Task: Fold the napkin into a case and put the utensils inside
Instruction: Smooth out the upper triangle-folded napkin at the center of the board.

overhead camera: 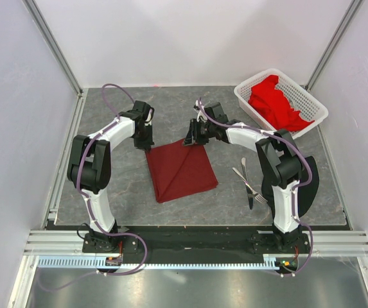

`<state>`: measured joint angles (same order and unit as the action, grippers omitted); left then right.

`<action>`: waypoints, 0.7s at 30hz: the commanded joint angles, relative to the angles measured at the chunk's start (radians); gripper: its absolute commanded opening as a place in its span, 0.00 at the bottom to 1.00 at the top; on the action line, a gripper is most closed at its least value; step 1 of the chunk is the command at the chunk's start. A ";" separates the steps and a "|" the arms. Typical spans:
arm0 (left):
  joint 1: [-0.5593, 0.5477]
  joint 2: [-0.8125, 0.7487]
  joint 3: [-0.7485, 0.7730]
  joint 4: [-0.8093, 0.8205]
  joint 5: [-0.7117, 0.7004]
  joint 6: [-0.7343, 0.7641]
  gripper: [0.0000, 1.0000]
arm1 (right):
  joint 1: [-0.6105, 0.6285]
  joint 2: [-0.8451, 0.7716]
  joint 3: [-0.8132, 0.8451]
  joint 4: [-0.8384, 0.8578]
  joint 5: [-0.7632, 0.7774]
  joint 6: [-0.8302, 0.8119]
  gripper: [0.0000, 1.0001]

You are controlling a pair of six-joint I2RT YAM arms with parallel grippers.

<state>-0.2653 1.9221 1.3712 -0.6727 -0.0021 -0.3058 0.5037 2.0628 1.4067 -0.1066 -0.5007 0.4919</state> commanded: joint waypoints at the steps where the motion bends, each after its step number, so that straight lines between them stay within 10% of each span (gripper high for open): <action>1: -0.002 -0.002 0.039 0.001 -0.022 0.007 0.07 | -0.007 0.057 0.080 0.039 -0.018 0.010 0.31; 11: 0.000 0.006 0.052 -0.007 -0.027 0.007 0.09 | -0.031 0.114 0.103 0.035 -0.009 -0.009 0.28; 21: -0.153 -0.291 -0.064 -0.064 -0.162 -0.133 0.43 | -0.031 0.102 0.091 0.051 -0.021 0.002 0.28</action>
<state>-0.3187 1.8057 1.3609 -0.7132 -0.1135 -0.3489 0.4717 2.1742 1.4746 -0.0906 -0.4999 0.4973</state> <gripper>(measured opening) 0.420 0.280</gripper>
